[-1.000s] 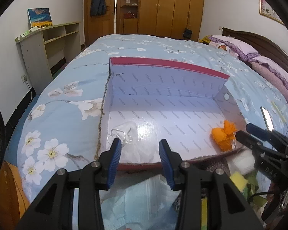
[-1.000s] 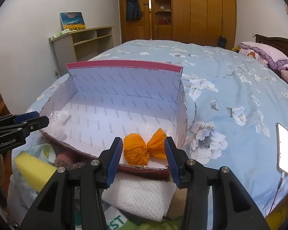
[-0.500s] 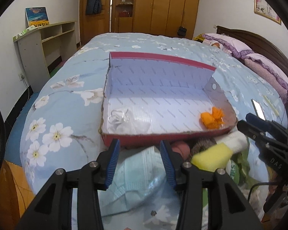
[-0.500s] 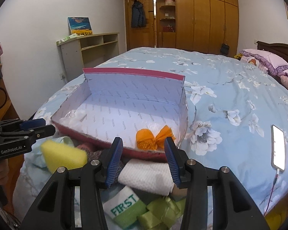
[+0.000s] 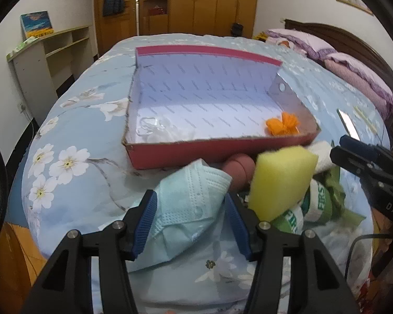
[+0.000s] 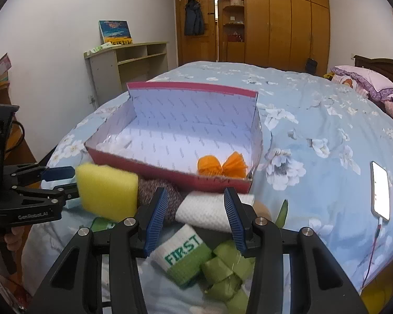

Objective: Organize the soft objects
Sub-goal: 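Move the left gripper back to the pile and grasp the light-blue mask, then grasp the green ribbon bow with the right gripper while the left gripper holds the mask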

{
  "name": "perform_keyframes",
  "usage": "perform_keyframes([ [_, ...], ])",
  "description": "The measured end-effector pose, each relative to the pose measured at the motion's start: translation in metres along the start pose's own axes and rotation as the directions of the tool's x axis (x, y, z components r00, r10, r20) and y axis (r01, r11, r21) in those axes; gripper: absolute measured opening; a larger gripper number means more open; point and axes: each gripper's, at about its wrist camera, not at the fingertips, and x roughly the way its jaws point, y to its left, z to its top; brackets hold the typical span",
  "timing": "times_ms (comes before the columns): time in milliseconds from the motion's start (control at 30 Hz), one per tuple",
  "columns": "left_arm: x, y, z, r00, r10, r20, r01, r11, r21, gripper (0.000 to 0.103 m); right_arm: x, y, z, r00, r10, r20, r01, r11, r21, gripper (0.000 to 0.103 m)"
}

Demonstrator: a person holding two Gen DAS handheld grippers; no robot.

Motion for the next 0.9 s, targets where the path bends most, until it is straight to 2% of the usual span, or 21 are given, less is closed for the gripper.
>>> perform_keyframes([
  [267,0.011,-0.003,-0.006,1.0,0.009,-0.018,-0.009,1.0,0.025,0.057,-0.01,0.001,-0.015,1.0,-0.004,-0.014,0.004,1.0,-0.013,0.046],
  [667,0.026,0.002,-0.01,0.996,0.082,-0.026,-0.081,0.997,0.017,0.057,-0.013,-0.012,-0.044,0.996,-0.04,-0.083,0.038,0.999,-0.02,0.046],
  [900,0.03,0.007,-0.012,0.997,0.067,-0.023,-0.068,0.998,-0.016,0.056,-0.014,-0.025,-0.054,0.994,-0.042,-0.105,0.044,0.999,0.019,0.046],
])
